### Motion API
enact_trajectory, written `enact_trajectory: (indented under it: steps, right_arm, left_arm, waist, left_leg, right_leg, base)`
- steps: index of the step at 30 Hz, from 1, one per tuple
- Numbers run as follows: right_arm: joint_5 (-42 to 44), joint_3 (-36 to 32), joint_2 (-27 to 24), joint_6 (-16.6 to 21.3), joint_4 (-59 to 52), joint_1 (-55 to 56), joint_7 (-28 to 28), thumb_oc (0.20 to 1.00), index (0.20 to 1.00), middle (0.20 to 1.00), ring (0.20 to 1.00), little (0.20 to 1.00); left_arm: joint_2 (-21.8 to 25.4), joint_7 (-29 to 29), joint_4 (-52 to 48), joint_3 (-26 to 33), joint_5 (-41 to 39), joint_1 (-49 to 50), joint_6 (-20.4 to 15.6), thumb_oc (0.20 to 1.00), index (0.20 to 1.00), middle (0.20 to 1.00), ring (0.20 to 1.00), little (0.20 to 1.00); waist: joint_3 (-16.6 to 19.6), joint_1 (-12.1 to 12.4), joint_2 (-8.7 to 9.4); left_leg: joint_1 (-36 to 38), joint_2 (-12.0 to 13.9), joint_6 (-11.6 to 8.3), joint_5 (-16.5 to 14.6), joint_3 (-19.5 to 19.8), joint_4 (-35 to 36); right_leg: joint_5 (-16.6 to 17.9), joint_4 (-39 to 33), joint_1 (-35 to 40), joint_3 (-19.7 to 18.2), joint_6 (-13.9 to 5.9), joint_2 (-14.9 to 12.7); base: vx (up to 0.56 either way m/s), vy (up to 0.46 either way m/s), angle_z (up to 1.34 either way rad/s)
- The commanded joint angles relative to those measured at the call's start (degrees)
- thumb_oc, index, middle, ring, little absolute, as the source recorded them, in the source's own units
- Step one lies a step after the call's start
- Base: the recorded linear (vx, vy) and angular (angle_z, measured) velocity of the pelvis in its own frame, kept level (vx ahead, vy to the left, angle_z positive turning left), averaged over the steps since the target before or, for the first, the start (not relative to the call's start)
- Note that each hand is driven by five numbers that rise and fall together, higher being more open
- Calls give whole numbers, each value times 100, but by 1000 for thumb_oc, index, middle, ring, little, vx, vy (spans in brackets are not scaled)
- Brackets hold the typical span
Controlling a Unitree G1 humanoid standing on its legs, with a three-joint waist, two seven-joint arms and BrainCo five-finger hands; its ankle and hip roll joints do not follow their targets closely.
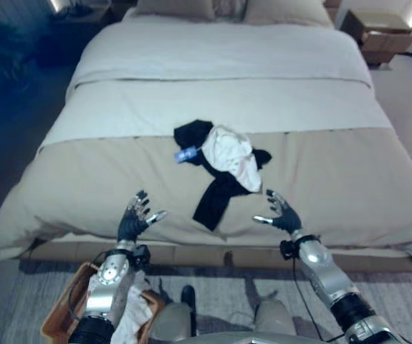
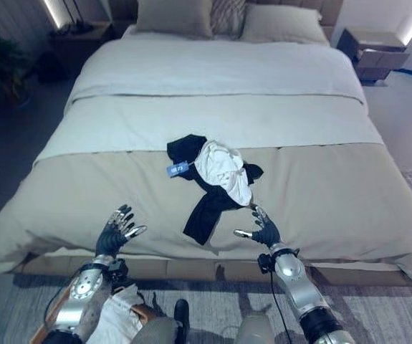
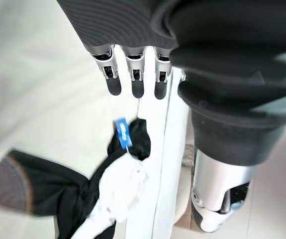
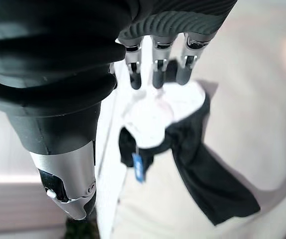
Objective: Pick up clothes into the bucket
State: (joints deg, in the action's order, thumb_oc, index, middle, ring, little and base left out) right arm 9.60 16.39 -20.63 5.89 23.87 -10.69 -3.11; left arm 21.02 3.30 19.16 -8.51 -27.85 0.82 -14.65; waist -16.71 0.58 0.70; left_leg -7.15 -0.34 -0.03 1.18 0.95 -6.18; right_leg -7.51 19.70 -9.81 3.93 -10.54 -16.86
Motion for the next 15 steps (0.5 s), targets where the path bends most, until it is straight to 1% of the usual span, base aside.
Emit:
enact_trajectory:
  steps: [1, 2, 3, 4, 5, 6, 7, 8, 9, 12, 14, 15]
  right_arm:
    - [-212, 62, -51, 243, 72, -756, -284, 1000, 1000, 1000, 1000, 1000]
    - [-311, 52, -78, 197, 113, -872, -357, 1000, 1000, 1000, 1000, 1000]
    - [-396, 93, -151, 224, 210, -1071, -457, 1000, 1000, 1000, 1000, 1000]
    - [-523, 88, -270, 201, 285, -1235, -619, 1000, 1000, 1000, 1000, 1000]
    - [-595, 93, -370, 171, 361, -1409, -738, 1000, 1000, 1000, 1000, 1000]
    - [-595, 93, -370, 171, 362, -1410, -738, 1000, 1000, 1000, 1000, 1000]
    - [-677, 95, -521, 112, 782, -1857, -1023, 1000, 1000, 1000, 1000, 1000]
    - [-738, 194, -571, 54, 1010, -2208, -1113, 1000, 1000, 1000, 1000, 1000]
    - [-828, 256, -631, 25, 1156, -2520, -1194, 1000, 1000, 1000, 1000, 1000]
    - [-1040, 424, -894, -94, 1851, -3547, -1462, 1000, 1000, 1000, 1000, 1000]
    - [-1154, 490, -1125, -139, 2189, -4112, -1596, 1000, 1000, 1000, 1000, 1000]
    - [-1266, 563, -1210, -165, 2325, -4378, -1710, 1000, 1000, 1000, 1000, 1000]
  left_arm:
    - [218, -79, -548, -26, -73, 51, -332, 1000, 1000, 1000, 1000, 1000]
    - [227, -95, -606, -44, -132, 59, -339, 1000, 1000, 1000, 1000, 1000]
    - [221, -100, -632, -140, -161, 20, -346, 1000, 1000, 1000, 1000, 1000]
    - [235, -51, -659, -204, -232, -46, -364, 1000, 1000, 1000, 1000, 1000]
    - [236, -34, -697, -271, -283, -98, -364, 1000, 1000, 1000, 1000, 1000]
    - [235, -34, -697, -271, -282, -99, -364, 1000, 1000, 1000, 1000, 1000]
    - [161, 56, -708, -432, -361, -232, -367, 1000, 1000, 1000, 1000, 1000]
    - [153, 87, -738, -439, -412, -247, -364, 1000, 1000, 1000, 1000, 1000]
    - [174, 127, -823, -474, -438, -226, -391, 1000, 1000, 1000, 1000, 1000]
    - [298, 222, -1032, -581, -406, -254, -452, 1000, 1000, 1000, 1000, 1000]
    - [339, 257, -1148, -625, -433, -294, -462, 1000, 1000, 1000, 1000, 1000]
    - [375, 333, -1207, -646, -380, -336, -492, 1000, 1000, 1000, 1000, 1000]
  waist:
    - [-290, 1, 215]
    - [-341, 65, 244]
    - [-427, 134, 206]
    - [-499, 164, 131]
    - [-598, 179, 80]
    - [-595, 175, 78]
    - [-719, 183, -74]
    - [-762, 212, -137]
    - [-793, 222, -173]
    - [-965, 296, -222]
    - [-1036, 320, -226]
    - [-1081, 314, -240]
  left_leg:
    - [-387, 157, -305, -214, 452, -279]
    - [-616, 177, -356, -181, 507, -404]
    - [-804, 210, -446, -128, 515, -455]
    - [-1060, 263, -567, -75, 556, -552]
    - [-1274, 286, -649, -4, 512, -685]
    - [-1282, 286, -649, -6, 516, -690]
    - [-1531, 411, -687, 212, 185, -644]
    - [-1533, 428, -692, 280, 174, -517]
    - [-1564, 433, -649, 296, 182, -445]
    - [-1866, 422, -565, 330, 76, -412]
    - [-2043, 430, -560, 317, -6, -414]
    - [-2140, 424, -562, 367, -22, -386]
  right_leg:
    - [1309, -1297, 101, 330, -107, -45]
    - [1292, -1376, 108, 470, -123, -130]
    - [1295, -1332, 35, 580, -122, -145]
    - [1274, -1316, -76, 733, -111, -136]
    - [1280, -1306, -134, 847, -107, -166]
    - [1280, -1305, -137, 851, -106, -165]
    - [1219, -1263, -248, 1070, -108, -216]
    - [1200, -1177, -420, 1028, -97, -189]
    - [1205, -1091, -590, 956, -88, -170]
    - [1224, -804, -1176, 679, -68, -209]
    - [1212, -735, -1404, 619, -83, -249]
    - [1272, -736, -1532, 612, -100, -260]
  base:
    - [-27, -217, 50]
    - [-101, -190, 66]
    - [-166, -182, 95]
    - [-173, -181, 74]
    - [-110, -138, 55]
    - [-116, -105, 44]
    - [-70, -15, 61]
    - [-62, 11, 64]
    - [-29, 84, 41]
    - [-68, 64, -12]
    - [-52, 24, -14]
    - [-35, 27, 8]
